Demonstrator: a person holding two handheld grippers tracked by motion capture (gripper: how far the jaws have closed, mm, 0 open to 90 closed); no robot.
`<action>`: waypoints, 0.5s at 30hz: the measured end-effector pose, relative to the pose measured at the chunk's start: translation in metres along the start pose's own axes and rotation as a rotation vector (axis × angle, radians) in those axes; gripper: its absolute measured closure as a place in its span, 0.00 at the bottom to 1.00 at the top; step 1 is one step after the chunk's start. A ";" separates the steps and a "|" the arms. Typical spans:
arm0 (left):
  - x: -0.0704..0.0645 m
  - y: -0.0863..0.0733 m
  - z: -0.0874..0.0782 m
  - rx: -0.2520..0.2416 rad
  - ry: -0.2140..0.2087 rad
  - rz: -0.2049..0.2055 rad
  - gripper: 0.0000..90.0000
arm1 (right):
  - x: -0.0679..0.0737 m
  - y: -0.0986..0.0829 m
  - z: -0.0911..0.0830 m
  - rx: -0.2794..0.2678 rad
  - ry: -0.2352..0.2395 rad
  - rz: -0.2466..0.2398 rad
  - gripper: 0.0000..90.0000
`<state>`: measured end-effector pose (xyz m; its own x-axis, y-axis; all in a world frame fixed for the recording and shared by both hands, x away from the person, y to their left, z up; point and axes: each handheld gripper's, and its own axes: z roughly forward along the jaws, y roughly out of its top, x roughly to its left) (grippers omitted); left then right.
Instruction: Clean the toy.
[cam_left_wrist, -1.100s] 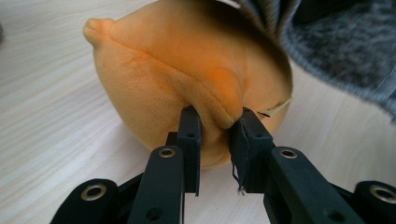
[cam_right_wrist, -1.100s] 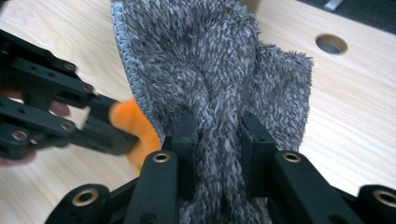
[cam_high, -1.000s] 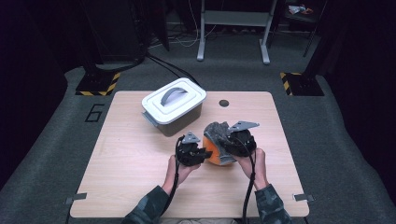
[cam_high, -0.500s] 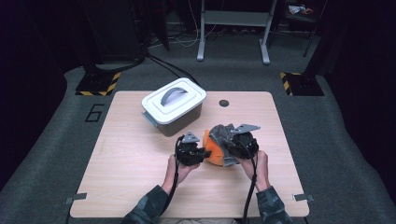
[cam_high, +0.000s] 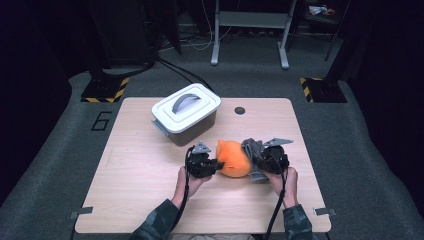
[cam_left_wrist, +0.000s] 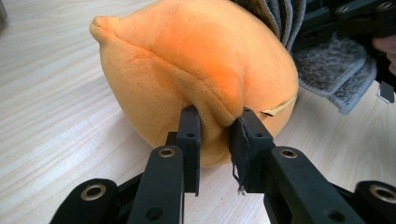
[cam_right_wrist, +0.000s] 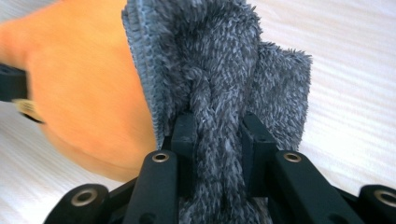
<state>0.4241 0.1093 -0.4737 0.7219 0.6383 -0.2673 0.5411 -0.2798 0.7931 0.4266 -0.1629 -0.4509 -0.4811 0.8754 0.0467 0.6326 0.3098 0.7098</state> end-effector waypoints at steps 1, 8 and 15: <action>0.000 0.000 0.000 0.000 0.002 -0.001 0.82 | -0.002 -0.002 0.001 0.006 0.001 0.005 0.79; 0.001 -0.002 0.000 -0.010 0.010 -0.007 0.82 | -0.020 -0.018 0.022 0.059 -0.007 0.067 0.79; 0.006 -0.005 -0.002 -0.006 0.008 -0.018 0.82 | -0.028 -0.025 0.021 0.070 -0.033 0.088 0.79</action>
<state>0.4247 0.1158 -0.4777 0.7090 0.6485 -0.2771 0.5509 -0.2640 0.7917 0.4370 -0.1870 -0.4843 -0.4023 0.9117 0.0831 0.7131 0.2551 0.6530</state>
